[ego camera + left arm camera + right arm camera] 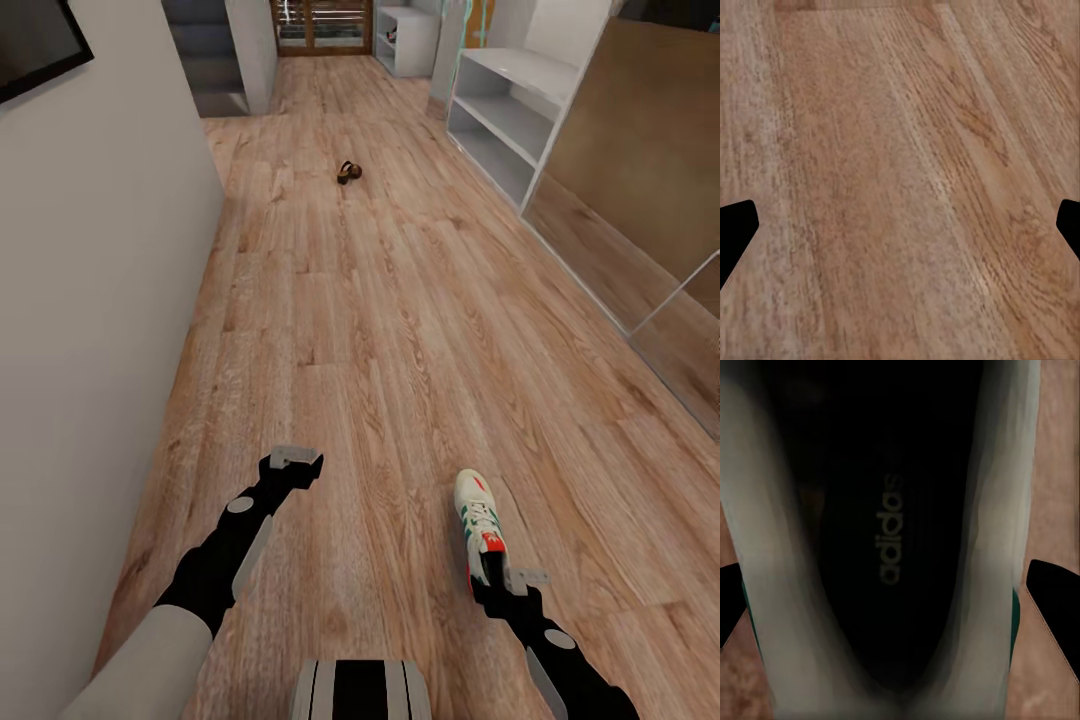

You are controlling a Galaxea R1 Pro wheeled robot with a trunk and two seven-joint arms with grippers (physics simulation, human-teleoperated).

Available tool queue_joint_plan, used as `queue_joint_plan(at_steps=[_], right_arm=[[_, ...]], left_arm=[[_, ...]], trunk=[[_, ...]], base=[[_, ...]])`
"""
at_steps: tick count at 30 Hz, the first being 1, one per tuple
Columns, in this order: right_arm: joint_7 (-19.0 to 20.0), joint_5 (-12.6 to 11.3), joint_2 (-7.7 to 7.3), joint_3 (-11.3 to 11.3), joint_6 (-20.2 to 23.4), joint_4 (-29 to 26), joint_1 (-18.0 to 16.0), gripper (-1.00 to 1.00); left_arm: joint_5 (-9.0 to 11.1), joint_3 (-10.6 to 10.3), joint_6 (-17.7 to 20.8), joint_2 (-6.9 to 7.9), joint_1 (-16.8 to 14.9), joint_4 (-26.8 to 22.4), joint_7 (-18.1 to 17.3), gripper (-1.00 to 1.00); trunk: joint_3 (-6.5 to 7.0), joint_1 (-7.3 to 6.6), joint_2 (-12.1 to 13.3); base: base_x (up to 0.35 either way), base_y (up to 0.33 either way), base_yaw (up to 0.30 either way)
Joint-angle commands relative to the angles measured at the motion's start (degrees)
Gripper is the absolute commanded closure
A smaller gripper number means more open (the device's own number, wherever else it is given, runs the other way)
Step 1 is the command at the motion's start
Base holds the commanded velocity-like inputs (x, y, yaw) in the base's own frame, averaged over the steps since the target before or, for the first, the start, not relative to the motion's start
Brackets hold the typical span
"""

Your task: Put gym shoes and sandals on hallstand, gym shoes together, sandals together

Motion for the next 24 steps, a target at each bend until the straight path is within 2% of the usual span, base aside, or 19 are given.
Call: queue_joint_plan(at_steps=[1, 20, 22, 23, 24], right_arm=[[0.48, 0.01, 0.04, -0.33, -0.21, 0.05, -0.02, 1.00], [0.58, 0.01, 0.04, -0.23, -0.66, 0.05, -0.02, 1.00], [0.61, 0.01, 0.04, -0.23, -0.69, 0.05, -0.02, 1.00], [0.66, 0.02, -0.07, -0.24, -1.25, 0.05, 0.01, 1.00], [0.69, 0.03, -0.32, -0.25, -1.82, 0.05, 0.01, 1.00]], left_arm=[[0.27, 0.12, 0.35, 0.08, 0.07, 0.02, -0.16, -1.00], [0.20, 0.60, -0.61, 0.96, 8.26, 0.20, 0.02, -1.00], [0.16, 0.58, -0.66, 1.09, 9.50, 0.20, 0.02, -1.00], [0.10, 0.63, -0.79, 1.44, 11.77, 0.19, 0.09, -1.00], [0.10, 0.69, -0.97, 1.72, 12.70, 0.19, 0.15, -1.00]], trunk=[[0.19, -0.03, 0.00], [5.76, -0.52, 0.26], [6.38, -0.57, 0.28], [6.70, -0.60, 0.30], [7.01, -0.62, 0.31]], base=[[0.000, 0.000, 0.000], [0.000, 0.000, 0.000], [0.000, 0.000, 0.000], [0.000, 0.000, 0.000], [0.000, 0.000, 0.000]])
